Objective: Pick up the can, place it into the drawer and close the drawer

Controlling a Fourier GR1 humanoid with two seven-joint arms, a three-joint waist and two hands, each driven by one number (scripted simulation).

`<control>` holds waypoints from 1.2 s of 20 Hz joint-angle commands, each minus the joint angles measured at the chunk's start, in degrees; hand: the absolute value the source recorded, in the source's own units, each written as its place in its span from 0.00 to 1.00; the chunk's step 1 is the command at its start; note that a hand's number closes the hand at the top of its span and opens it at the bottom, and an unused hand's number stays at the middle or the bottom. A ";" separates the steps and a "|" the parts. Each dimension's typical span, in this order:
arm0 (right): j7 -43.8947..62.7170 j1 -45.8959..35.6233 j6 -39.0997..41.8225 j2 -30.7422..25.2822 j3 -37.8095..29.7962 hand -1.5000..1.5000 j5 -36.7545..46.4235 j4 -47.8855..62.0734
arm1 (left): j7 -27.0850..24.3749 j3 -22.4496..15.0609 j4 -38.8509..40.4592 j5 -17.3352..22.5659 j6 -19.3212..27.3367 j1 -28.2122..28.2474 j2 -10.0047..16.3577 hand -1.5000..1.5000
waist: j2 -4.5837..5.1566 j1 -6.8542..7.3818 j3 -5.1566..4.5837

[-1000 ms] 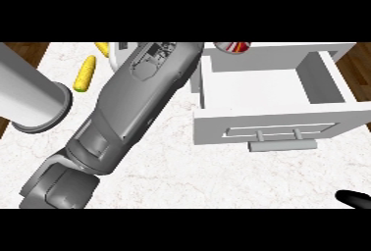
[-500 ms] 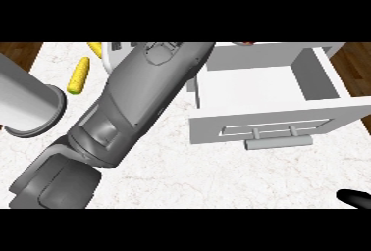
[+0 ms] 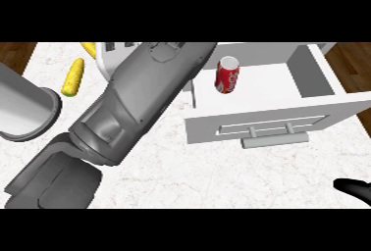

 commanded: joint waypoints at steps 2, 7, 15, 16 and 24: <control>-1.61 1.21 0.90 -1.42 0.26 0.00 2.86 -2.25 | -1.83 -0.21 2.76 1.45 1.56 -1.02 -0.01 0.00 | 0.12 -0.45 0.00; -5.17 -2.43 3.29 -4.40 2.66 0.00 6.24 1.21 | -1.50 -0.94 2.08 4.43 3.22 -1.75 -0.01 0.00 | 0.37 -0.42 0.04; -8.81 -8.61 3.60 -9.61 7.98 0.00 20.20 7.63 | -5.79 1.15 1.66 8.48 2.37 -1.34 -0.01 0.00 | 0.60 1.35 -0.07; -11.05 -9.02 2.39 -8.86 10.72 0.00 24.41 9.48 | -4.88 1.66 1.54 9.39 1.75 -1.63 -0.01 0.00 | 0.78 1.89 -0.06; -15.58 -14.24 -0.71 -10.04 19.30 0.00 39.69 21.55 | -6.75 -1.05 1.49 9.39 3.29 -1.43 -0.01 0.00 | 0.07 3.48 -0.06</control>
